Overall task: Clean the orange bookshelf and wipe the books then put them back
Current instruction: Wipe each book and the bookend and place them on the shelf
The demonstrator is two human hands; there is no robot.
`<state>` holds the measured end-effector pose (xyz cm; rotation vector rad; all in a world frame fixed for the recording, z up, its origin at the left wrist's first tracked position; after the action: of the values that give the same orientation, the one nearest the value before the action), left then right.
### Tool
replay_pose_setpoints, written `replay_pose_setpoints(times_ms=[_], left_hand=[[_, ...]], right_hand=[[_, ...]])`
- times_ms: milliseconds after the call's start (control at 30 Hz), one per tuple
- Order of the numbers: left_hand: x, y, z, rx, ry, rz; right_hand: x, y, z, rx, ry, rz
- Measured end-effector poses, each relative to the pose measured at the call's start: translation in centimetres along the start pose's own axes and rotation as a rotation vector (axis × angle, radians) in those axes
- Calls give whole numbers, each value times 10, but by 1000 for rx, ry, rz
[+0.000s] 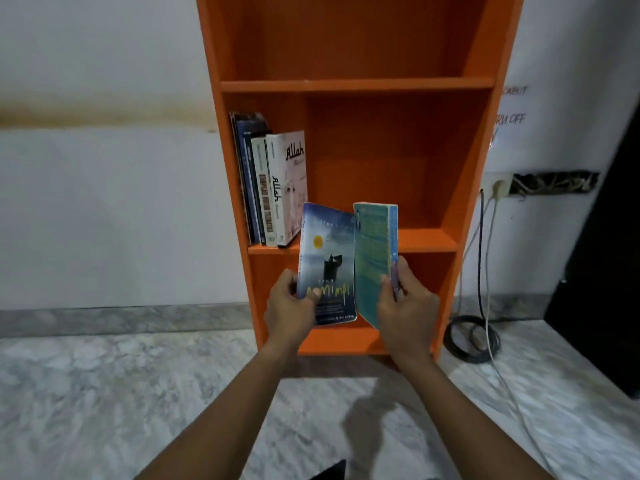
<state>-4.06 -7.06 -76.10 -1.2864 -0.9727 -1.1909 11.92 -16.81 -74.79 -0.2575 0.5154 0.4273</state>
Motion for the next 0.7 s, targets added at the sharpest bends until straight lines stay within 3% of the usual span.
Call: replay_pose_setpoints(times_ms=[233, 567, 700], left_hand=[[49, 7, 32, 0, 92, 3], [58, 0, 59, 491, 119, 19], [52, -11, 77, 556, 185, 18]], right_hand=[[-5, 29, 43, 2, -48, 81], [2, 112, 98, 128, -75, 30], [14, 160, 108, 85, -68, 0]])
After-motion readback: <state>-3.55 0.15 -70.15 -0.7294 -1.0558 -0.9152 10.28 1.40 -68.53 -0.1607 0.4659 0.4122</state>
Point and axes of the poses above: each hand's wrist, its own z-axis towards the middle knuckle, its own y-axis out of the palm, x = y × z, the point moved 2 cm from there along z, towards the middle knuckle, and after that the axes turned 11 degrees about -y, right-handed, at the moved point
